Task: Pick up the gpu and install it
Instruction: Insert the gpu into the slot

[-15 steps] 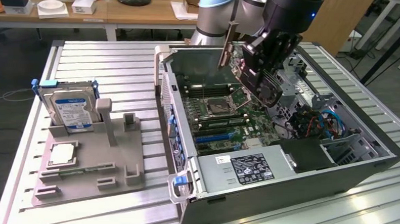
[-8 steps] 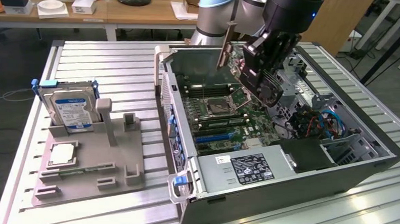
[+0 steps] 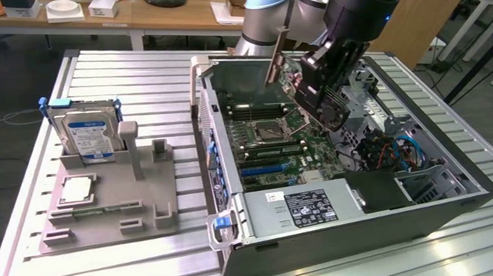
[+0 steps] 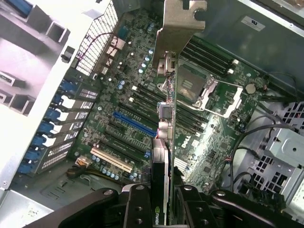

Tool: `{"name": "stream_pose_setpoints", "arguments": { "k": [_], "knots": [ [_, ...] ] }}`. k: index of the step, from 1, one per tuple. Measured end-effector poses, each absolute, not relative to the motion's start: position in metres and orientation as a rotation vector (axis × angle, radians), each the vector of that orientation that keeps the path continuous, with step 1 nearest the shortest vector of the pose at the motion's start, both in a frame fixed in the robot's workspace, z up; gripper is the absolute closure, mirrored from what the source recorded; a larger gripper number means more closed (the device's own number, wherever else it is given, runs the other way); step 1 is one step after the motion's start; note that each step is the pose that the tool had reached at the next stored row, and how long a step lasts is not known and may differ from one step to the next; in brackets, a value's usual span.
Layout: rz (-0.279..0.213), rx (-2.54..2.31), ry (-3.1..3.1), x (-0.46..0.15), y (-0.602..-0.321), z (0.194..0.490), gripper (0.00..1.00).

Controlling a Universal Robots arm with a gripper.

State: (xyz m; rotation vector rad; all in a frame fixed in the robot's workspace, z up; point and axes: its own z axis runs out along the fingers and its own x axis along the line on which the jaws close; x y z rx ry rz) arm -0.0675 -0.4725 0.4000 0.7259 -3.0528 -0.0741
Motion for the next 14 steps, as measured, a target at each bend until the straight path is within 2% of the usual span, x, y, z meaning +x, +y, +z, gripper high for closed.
{"name": "stream_pose_setpoints", "arguments": {
  "k": [14],
  "knots": [
    [-0.073, 0.918, -2.998, -0.0675, -0.4725, 0.3998, 0.73]
  ]
}}
